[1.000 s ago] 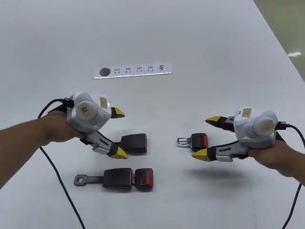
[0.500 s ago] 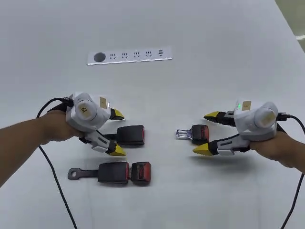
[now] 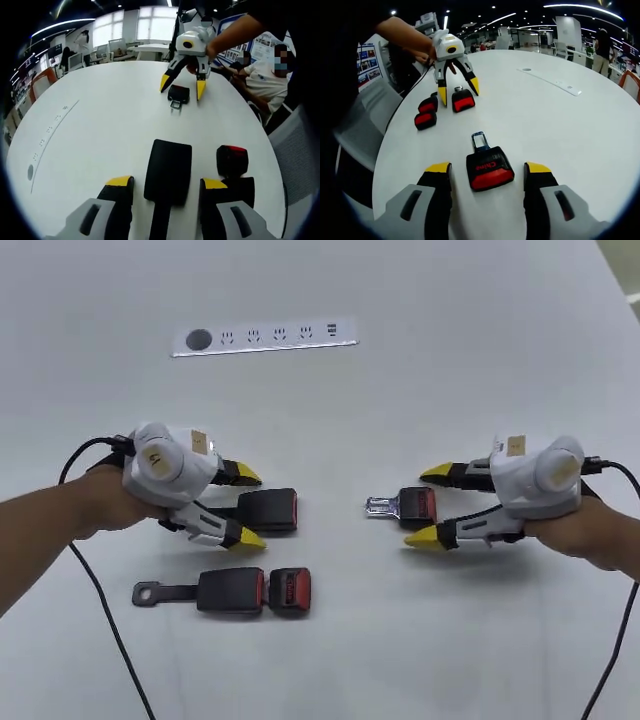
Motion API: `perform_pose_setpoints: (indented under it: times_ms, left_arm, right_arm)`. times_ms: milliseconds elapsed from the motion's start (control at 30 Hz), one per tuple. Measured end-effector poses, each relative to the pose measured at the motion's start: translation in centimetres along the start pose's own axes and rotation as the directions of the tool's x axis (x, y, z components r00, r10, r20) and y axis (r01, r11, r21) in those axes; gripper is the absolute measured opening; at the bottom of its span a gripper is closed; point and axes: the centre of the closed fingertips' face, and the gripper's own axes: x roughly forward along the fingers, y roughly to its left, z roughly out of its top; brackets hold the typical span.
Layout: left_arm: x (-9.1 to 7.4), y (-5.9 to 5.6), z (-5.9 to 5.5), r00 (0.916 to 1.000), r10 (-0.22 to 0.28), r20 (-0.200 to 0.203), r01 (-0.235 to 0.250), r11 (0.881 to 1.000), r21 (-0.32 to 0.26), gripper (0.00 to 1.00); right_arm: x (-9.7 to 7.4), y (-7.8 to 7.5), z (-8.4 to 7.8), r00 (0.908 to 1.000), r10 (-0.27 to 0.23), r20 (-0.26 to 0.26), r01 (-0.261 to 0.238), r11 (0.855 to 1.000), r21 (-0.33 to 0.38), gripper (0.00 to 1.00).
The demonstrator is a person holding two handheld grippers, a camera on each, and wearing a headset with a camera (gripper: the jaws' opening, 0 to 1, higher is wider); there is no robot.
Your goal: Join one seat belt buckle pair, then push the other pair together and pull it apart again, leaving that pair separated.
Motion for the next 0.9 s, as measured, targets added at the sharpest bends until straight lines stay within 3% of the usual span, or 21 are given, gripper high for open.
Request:
perform_pose_setpoints:
  times_ms: [133,233,300,433,533,633,900]
  left_arm:
    - [-0.2,0.0,-0.2,1.0000,0.000,0.000,0.000,1.000,0.023,0.53]
    - [-0.2,0.6,-0.5,0.9992,0.026,-0.031,-0.023,0.995,0.099,0.48]
    - [-0.3,1.1,-0.7,0.9988,0.039,-0.029,-0.037,0.996,0.083,0.43]
    - [-0.3,1.1,-0.7,0.9991,0.036,-0.021,-0.034,0.996,0.082,0.41]
    - [-0.3,0.7,-0.8,0.9997,0.020,-0.012,-0.019,0.995,0.101,0.34]
    - [-0.3,1.0,-0.8,0.9998,0.020,-0.001,-0.020,0.995,0.099,0.34]
    - [-0.2,1.0,-0.7,1.0000,0.006,0.005,-0.007,0.994,0.113,0.33]
  right_arm:
    - [0.0,0.0,-0.2,0.9998,0.016,-0.011,-0.016,1.000,-0.019,0.51]
    - [0.1,0.0,0.0,0.9997,0.020,-0.013,-0.020,1.000,-0.022,0.50]
    - [0.1,0.0,0.0,0.9996,0.022,-0.018,-0.022,0.999,-0.032,0.48]
    - [0.3,0.3,0.1,0.9990,0.025,-0.037,-0.028,0.997,-0.067,0.43]
    - [0.5,0.2,0.0,0.9985,0.024,-0.049,-0.029,0.994,-0.106,0.41]
    - [0.5,-0.3,-0.2,0.9985,0.021,-0.050,-0.026,0.994,-0.107,0.35]
    - [0.4,-0.4,-0.4,0.9984,0.049,-0.029,-0.052,0.990,-0.134,0.34]
